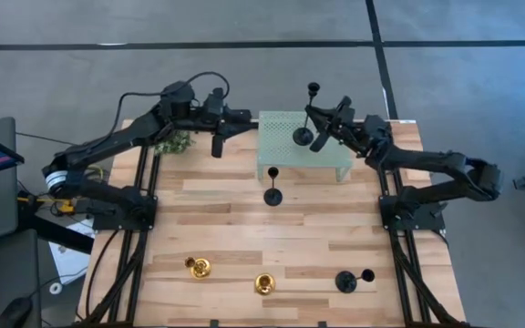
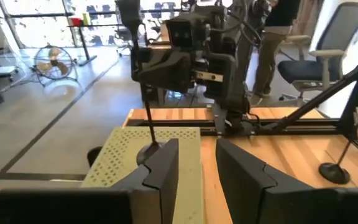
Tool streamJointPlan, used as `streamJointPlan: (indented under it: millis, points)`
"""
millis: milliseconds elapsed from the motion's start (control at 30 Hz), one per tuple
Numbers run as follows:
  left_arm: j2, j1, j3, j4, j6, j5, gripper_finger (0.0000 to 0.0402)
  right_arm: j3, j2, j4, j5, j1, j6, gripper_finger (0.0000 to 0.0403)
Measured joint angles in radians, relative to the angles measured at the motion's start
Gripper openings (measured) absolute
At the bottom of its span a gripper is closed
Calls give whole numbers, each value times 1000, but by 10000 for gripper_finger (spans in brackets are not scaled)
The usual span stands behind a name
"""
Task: Pick & Place candle stick holders
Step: Put the left black candle holder on the shelf
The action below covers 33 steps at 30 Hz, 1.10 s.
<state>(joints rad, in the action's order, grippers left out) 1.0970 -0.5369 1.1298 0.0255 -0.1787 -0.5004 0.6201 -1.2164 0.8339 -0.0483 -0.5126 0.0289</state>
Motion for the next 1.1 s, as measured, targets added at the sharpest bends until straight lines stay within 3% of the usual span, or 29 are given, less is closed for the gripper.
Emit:
streamJointPlan:
  millis: [400, 1100]
  points:
    - [-36, 0, -51, -8, 0, 10, 108, 0, -129, 50, -10, -52, 25, 0]
    - [-36, 0, -51, -12, -7, 10, 108, 1, -129, -6, -31, -80, 22, 0]
